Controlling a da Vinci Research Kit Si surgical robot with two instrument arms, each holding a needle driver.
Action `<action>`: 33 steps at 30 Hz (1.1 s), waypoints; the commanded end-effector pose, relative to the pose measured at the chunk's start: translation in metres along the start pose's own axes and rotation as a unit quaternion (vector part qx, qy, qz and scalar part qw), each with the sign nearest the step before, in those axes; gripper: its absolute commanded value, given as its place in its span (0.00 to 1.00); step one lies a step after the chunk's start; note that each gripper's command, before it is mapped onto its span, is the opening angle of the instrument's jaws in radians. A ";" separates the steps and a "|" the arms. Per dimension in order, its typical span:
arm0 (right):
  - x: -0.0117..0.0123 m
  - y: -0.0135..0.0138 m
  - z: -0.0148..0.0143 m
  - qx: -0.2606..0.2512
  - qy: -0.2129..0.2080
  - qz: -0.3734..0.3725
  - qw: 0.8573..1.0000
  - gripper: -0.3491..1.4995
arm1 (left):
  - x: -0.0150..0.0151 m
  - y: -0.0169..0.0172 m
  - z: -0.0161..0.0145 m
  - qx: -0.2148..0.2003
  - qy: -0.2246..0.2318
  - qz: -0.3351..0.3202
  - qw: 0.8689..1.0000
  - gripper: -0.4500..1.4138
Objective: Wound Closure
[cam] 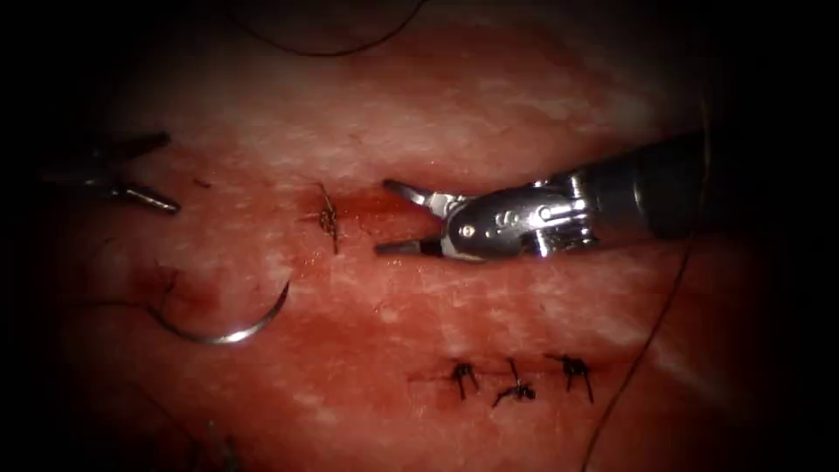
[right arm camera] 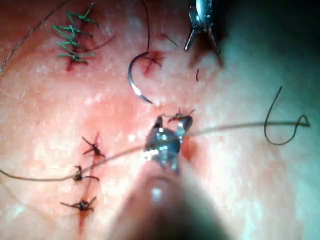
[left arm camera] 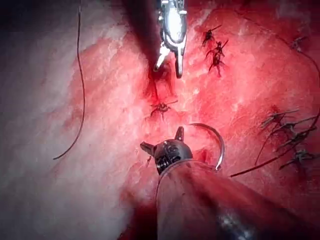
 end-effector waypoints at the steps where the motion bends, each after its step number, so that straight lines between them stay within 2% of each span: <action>1: -0.0002 -0.0005 0.0000 0.000 -0.002 0.013 1.000 0.96 | -0.0002 0.0018 0.0006 -0.009 -0.002 -0.003 1.000 0.54; 4: 0.0000 0.0000 -0.0011 -0.005 -0.005 0.040 0.999 0.96 | 0.0010 0.0059 0.0007 -0.027 0.000 -0.014 1.000 0.55; 6: 0.0003 0.0002 -0.0019 -0.005 -0.016 0.057 0.998 0.96 | 0.0014 0.0085 0.0013 -0.029 -0.015 -0.022 0.999 0.59; 9: 0.0007 0.0001 -0.0027 -0.002 -0.040 0.077 0.996 0.96 | 0.0015 0.0110 0.0023 -0.021 -0.055 -0.037 0.998 0.73; 12: 0.0008 -0.0002 -0.0028 0.000 -0.056 0.084 0.995 0.95 | 0.0010 0.0124 0.0033 0.001 -0.102 -0.031 0.994 0.76; 16: 0.0008 -0.0005 -0.0026 0.005 -0.068 0.098 0.993 0.95 | -0.0010 0.0132 0.0050 0.018 -0.165 -0.056 0.985 0.72; 24: 0.0008 -0.0009 -0.0025 0.009 -0.082 0.119 0.989 0.94 | -0.0037 0.0125 0.0080 0.038 -0.206 -0.074 0.975 0.68; 28: 0.0009 -0.0012 -0.0021 0.008 -0.085 0.122 0.989 0.94 | -0.0048 0.0124 0.0101 0.042 -0.210 -0.079 0.974 0.57; 33: 0.0010 -0.0012 -0.0021 0.009 -0.086 0.122 0.989 0.94 | -0.0057 0.0118 0.0115 0.047 -0.221 -0.074 0.971 0.52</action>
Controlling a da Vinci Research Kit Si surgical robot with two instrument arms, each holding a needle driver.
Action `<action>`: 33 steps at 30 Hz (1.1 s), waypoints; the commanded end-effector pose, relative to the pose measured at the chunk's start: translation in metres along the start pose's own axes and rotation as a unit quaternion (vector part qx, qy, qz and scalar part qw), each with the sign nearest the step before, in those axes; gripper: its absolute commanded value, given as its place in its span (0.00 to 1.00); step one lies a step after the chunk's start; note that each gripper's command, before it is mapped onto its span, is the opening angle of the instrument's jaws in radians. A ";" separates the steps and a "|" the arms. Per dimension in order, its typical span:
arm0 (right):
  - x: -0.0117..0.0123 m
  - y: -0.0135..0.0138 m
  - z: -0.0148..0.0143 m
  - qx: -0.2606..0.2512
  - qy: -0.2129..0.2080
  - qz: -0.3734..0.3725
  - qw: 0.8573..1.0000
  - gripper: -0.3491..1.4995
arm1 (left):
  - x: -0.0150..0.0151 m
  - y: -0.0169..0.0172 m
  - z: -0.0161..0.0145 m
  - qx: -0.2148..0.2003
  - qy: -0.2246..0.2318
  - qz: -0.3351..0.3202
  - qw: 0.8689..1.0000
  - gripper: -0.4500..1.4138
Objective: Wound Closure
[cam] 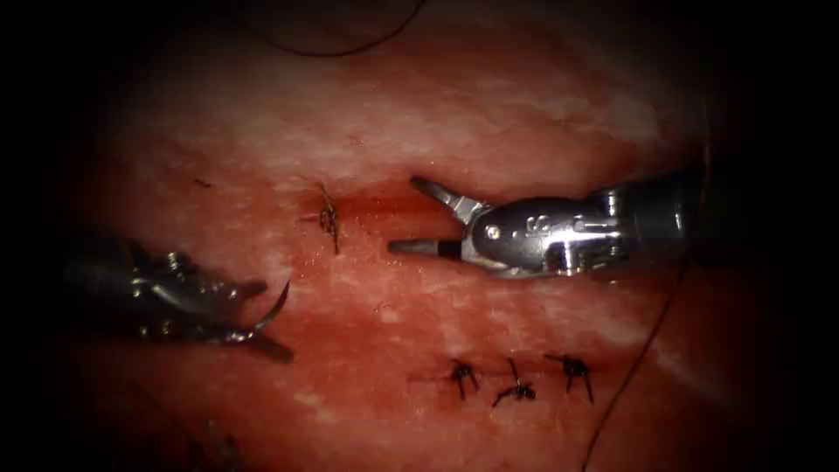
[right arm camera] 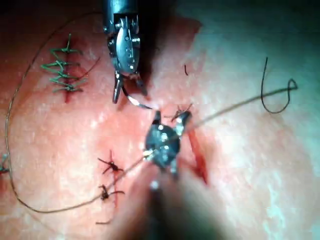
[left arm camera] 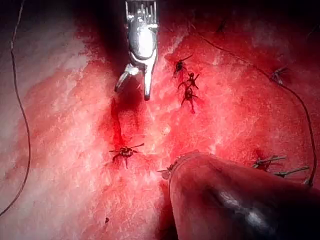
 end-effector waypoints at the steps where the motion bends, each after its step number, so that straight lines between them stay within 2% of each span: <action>1: -0.0003 -0.0006 0.0007 0.001 0.000 0.000 1.000 0.94 | -0.0006 0.0003 0.0012 0.001 -0.005 0.002 1.000 0.51; 8: -0.0003 -0.0007 0.0009 0.002 0.000 0.000 1.000 0.93 | -0.0012 -0.0010 0.0026 0.006 -0.012 0.006 1.000 0.50; 10: -0.0002 -0.0008 0.0009 0.003 0.001 0.000 1.000 0.93 | -0.0015 -0.0012 0.0028 0.003 -0.017 0.004 1.000 0.46; 11: -0.0002 -0.0008 0.0010 0.002 0.001 0.000 1.000 0.93 | -0.0016 -0.0011 0.0029 -0.001 -0.019 0.004 1.000 0.41; 14: -0.0002 -0.0008 0.0010 0.003 0.001 0.000 1.000 0.92 | -0.0018 -0.0008 0.0028 -0.015 -0.023 0.005 1.000 0.04; 15: -0.0002 -0.0008 0.0011 0.003 0.001 0.000 1.000 0.92 | -0.0016 -0.0007 0.0026 -0.016 -0.024 0.004 1.000 0.00; 18: -0.0003 -0.0008 0.0011 0.003 0.001 0.000 1.000 0.91 | -0.0004 -0.0005 0.0015 -0.005 -0.019 0.031 0.999 0.00; 22: -0.0003 -0.0008 0.0012 0.003 0.001 0.000 1.000 0.90 | 0.0001 -0.0007 0.0003 0.013 -0.001 0.029 0.999 0.00; 26: -0.0003 -0.0007 0.0012 0.003 0.001 0.000 1.000 0.90 | 0.0005 -0.0002 -0.0027 0.042 0.000 0.059 0.997 0.00; 29: -0.0004 -0.0005 0.0011 0.003 0.000 0.000 1.000 0.90 | 0.0015 0.0012 -0.0061 0.034 0.011 0.168 0.985 0.00; 30: -0.0004 -0.0004 0.0009 0.003 0.002 0.000 1.000 0.90 | 0.0024 0.0019 -0.0074 0.024 0.025 0.228 0.973 0.00; 31: -0.0004 -0.0004 0.0009 0.003 0.002 0.000 1.000 0.90 | 0.0024 0.0019 -0.0074 0.024 0.025 0.228 0.973 0.00; 33: -0.0004 -0.0002 0.0006 0.003 0.011 0.008 1.000 0.90 | 0.0037 0.0026 -0.0086 0.008 0.046 0.292 0.955 0.00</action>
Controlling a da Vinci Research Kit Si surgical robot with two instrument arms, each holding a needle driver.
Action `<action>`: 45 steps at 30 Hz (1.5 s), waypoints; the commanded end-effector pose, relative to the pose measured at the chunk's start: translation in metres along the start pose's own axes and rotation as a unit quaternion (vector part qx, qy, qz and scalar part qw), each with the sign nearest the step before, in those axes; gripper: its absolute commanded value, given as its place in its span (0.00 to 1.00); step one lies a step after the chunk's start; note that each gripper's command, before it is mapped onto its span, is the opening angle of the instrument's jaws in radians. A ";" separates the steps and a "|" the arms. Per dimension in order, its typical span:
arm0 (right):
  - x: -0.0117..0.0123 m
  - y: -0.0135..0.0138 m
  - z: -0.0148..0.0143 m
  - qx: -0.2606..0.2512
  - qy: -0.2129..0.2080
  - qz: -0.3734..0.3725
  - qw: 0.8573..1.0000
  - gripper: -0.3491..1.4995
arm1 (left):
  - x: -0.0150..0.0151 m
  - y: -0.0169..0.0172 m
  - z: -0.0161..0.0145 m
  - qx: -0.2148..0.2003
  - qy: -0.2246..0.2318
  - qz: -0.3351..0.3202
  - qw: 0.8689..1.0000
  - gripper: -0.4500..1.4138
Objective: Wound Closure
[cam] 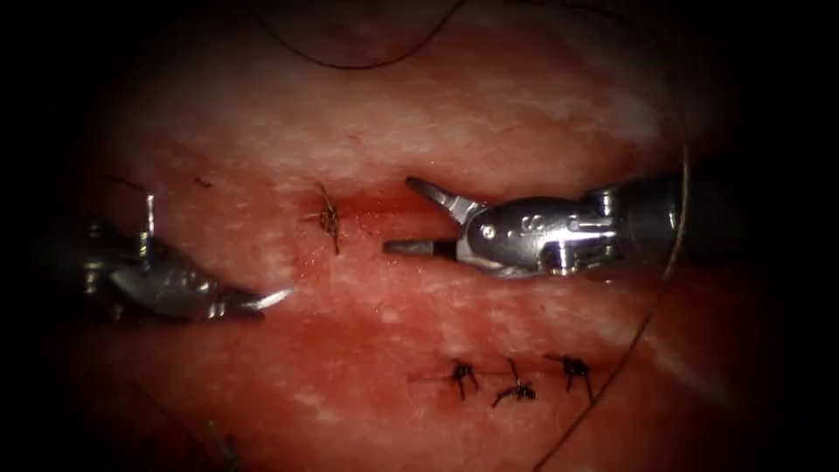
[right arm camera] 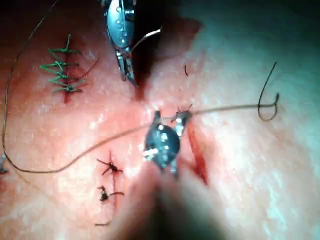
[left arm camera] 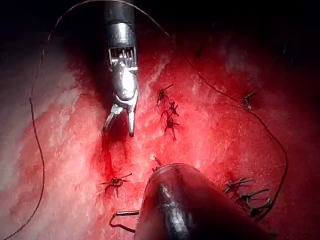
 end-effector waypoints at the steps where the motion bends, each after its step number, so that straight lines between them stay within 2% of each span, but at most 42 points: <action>1: -0.0003 -0.0003 0.0002 0.003 0.008 0.011 1.000 0.90 | 0.0005 0.0004 0.0005 -0.008 0.012 0.023 1.000 0.00; 3: -0.0003 0.0001 -0.0004 0.011 0.022 0.040 0.999 0.89 | 0.0023 -0.0002 0.0000 -0.011 0.048 0.083 0.995 0.00; 5: -0.0002 0.0005 -0.0008 0.021 0.027 0.056 0.998 0.88 | 0.0032 -0.0007 0.0000 -0.010 0.077 0.109 0.991 0.00; 6: -0.0002 0.0011 -0.0011 0.034 0.030 0.071 0.996 0.84 | 0.0040 -0.0012 0.0002 -0.014 0.105 0.138 0.985 0.00; 9: -0.0001 0.0027 -0.0017 0.047 0.048 0.106 0.992 0.79 | 0.0053 -0.0023 0.0014 -0.041 0.163 0.172 0.971 0.00; 10: 0.0000 0.0034 -0.0020 0.058 0.059 0.119 0.989 0.78 | 0.0060 -0.0030 0.0024 -0.056 0.199 0.193 0.959 0.00; 14: -0.0004 0.0045 -0.0028 0.096 0.093 0.167 0.977 0.76 | 0.0075 -0.0048 0.0049 -0.076 0.268 0.235 0.931 0.00; 16: -0.0012 0.0050 -0.0033 0.114 0.120 0.192 0.967 0.74 | 0.0084 -0.0062 0.0065 -0.085 0.329 0.260 0.904 0.00; 17: -0.0012 0.0050 -0.0033 0.114 0.120 0.192 0.967 0.74 | 0.0084 -0.0062 0.0065 -0.085 0.329 0.260 0.904 0.00; 18: -0.0014 0.0051 -0.0034 0.122 0.127 0.202 0.964 0.74 | 0.0087 -0.0065 0.0070 -0.090 0.345 0.267 0.895 0.00; 19: -0.0017 0.0053 -0.0035 0.139 0.137 0.218 0.956 0.73 | 0.0088 -0.0066 0.0073 -0.095 0.356 0.272 0.889 0.00; 20: -0.0021 0.0056 -0.0036 0.161 0.151 0.240 0.945 0.72 | 0.0090 -0.0068 0.0080 -0.103 0.378 0.284 0.875 0.00; 24: -0.0025 0.0060 -0.0035 0.189 0.165 0.272 0.929 0.72 | 0.0089 -0.0067 0.0088 -0.117 0.398 0.298 0.860 0.00; 27: -0.0026 0.0066 -0.0026 0.232 0.184 0.322 0.899 0.71 | 0.0085 -0.0061 0.0095 -0.131 0.413 0.315 0.845 0.00; 31: -0.0025 0.0069 -0.0014 0.263 0.203 0.359 0.872 0.69 | 0.0081 -0.0056 0.0097 -0.142 0.422 0.326 0.834 0.00; 35: -0.0024 0.0066 -0.0002 0.278 0.203 0.372 0.862 0.69 | 0.0081 -0.0056 0.0096 -0.149 0.430 0.334 0.825 0.00; 37: -0.0020 0.0060 0.0008 0.295 0.210 0.381 0.851 0.69 | 0.0081 -0.0055 0.0097 -0.147 0.432 0.343 0.821 0.00; 42: -0.0011 0.0054 0.0021 0.311 0.217 0.394 0.837 0.69 | 0.0080 -0.0054 0.0098 -0.141 0.431 0.348 0.820 0.00; 45: -0.0008 0.0052 0.0028 0.315 0.220 0.397 0.834 0.69 | 0.0080 -0.0054 0.0098 -0.139 0.431 0.351 0.820 0.00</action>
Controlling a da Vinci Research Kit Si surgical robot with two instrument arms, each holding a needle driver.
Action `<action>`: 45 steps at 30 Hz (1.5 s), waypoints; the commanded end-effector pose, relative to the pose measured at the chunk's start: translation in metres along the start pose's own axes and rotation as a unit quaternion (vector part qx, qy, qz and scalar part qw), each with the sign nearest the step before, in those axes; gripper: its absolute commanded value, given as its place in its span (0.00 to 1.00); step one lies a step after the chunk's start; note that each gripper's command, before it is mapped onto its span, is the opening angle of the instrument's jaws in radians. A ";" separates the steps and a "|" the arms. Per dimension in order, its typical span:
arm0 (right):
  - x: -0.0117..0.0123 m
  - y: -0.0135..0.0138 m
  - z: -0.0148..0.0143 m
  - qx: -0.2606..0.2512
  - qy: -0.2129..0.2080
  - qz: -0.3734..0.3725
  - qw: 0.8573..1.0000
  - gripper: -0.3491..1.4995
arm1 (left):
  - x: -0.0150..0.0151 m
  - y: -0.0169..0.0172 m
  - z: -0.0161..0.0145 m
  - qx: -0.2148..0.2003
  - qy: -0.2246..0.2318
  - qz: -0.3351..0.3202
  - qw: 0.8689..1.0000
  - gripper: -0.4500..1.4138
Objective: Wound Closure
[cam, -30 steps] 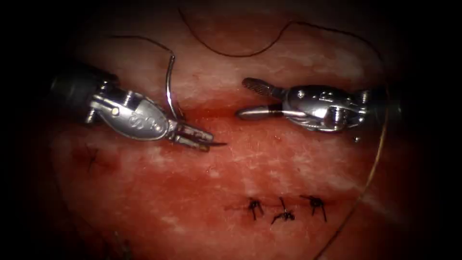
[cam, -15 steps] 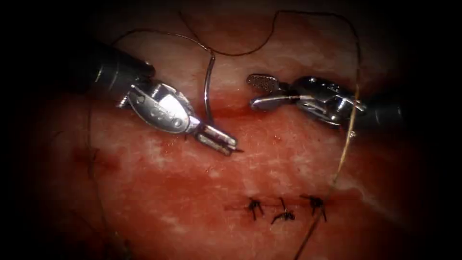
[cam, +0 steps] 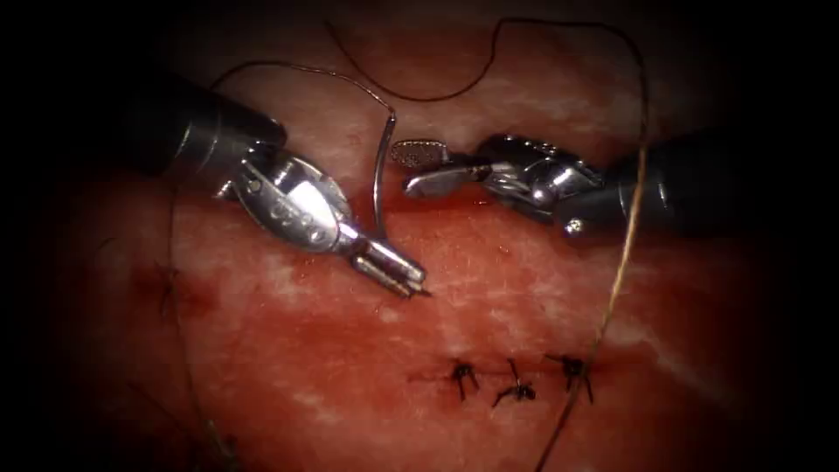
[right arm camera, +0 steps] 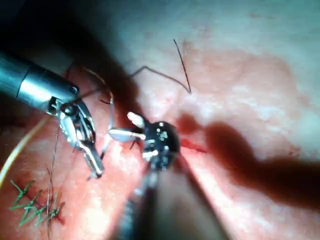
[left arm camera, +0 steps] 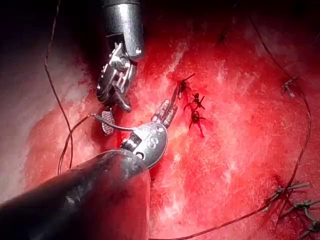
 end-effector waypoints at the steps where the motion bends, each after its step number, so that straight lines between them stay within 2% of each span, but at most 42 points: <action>1: -0.0007 0.0004 0.0011 0.004 0.003 0.003 1.000 0.69 | -0.0004 0.0004 0.0007 0.000 0.000 0.002 1.000 0.00; 7: -0.0010 0.0009 0.0026 0.005 0.007 0.015 1.000 0.68 | -0.0002 0.0005 0.0008 0.000 -0.001 0.002 1.000 0.00; 14: -0.0010 0.0010 0.0027 0.015 0.012 0.021 1.000 0.66 | -0.0002 0.0005 0.0007 0.000 0.000 0.003 1.000 0.00; 15: -0.0010 0.0010 0.0028 0.022 0.013 0.020 0.999 0.59 | -0.0002 0.0005 0.0007 0.000 0.000 0.003 1.000 0.00; 16: -0.0010 0.0010 0.0029 0.028 0.010 0.020 0.999 0.24 | -0.0002 0.0005 0.0007 -0.001 0.000 0.003 1.000 0.00; 17: -0.0010 0.0010 0.0028 0.033 0.008 0.020 0.999 0.00 | -0.0002 0.0005 0.0007 -0.001 0.000 0.003 1.000 0.00; 23: -0.0005 0.0010 0.0028 0.024 0.018 0.010 1.000 0.00 | 0.0000 0.0008 0.0002 0.010 -0.005 0.003 1.000 0.00; 24: 0.0000 0.0010 0.0027 0.016 0.024 0.000 1.000 0.00 | 0.0001 0.0008 0.0000 0.016 -0.012 -0.015 1.000 0.38; 25: 0.0000 0.0010 0.0027 0.016 0.024 0.000 1.000 0.00 | 0.0001 0.0008 0.0000 0.016 -0.012 -0.015 1.000 0.38; 26: 0.0002 0.0009 0.0026 0.012 0.028 -0.005 1.000 0.00 | 0.0002 0.0008 -0.0001 0.023 -0.017 -0.036 0.999 0.51; 28: 0.0008 0.0009 0.0021 -0.003 0.037 -0.014 0.999 0.00 | 0.0003 0.0007 -0.0005 0.052 -0.028 -0.090 0.994 0.68; 30: 0.0011 0.0008 0.0018 -0.016 0.037 -0.018 0.999 0.00 | 0.0004 0.0008 -0.0006 0.062 -0.036 -0.094 0.993 0.68; 31: 0.0015 0.0007 0.0012 -0.050 0.027 -0.031 0.998 0.00 | 0.0005 0.0010 -0.0009 0.092 -0.063 -0.117 0.987 0.68; 32: 0.0015 0.0007 0.0012 -0.050 0.027 -0.031 0.998 0.00 | 0.0005 0.0010 -0.0009 0.092 -0.063 -0.117 0.987 0.68; 35: 0.0020 0.0005 0.0004 -0.086 0.024 -0.042 0.995 0.00 | 0.0005 0.0012 -0.0012 0.157 -0.116 -0.160 0.968 0.70; 37: 0.0023 0.0003 -0.0001 -0.099 0.030 -0.045 0.994 0.00 | 0.0006 0.0014 -0.0014 0.172 -0.129 -0.175 0.961 0.70; 39: 0.0024 0.0001 -0.0004 -0.140 0.025 -0.046 0.989 0.00 | 0.0007 0.0018 -0.0018 0.197 -0.151 -0.188 0.950 0.58; 43: 0.0023 0.0000 -0.0003 -0.185 0.011 -0.045 0.982 0.00 | 0.0007 0.0022 -0.0018 0.216 -0.173 -0.190 0.942 0.39; 45: 0.0022 0.0000 -0.0003 -0.185 0.008 -0.044 0.982 0.00 | 0.0005 0.0024 -0.0017 0.218 -0.177 -0.186 0.942 0.38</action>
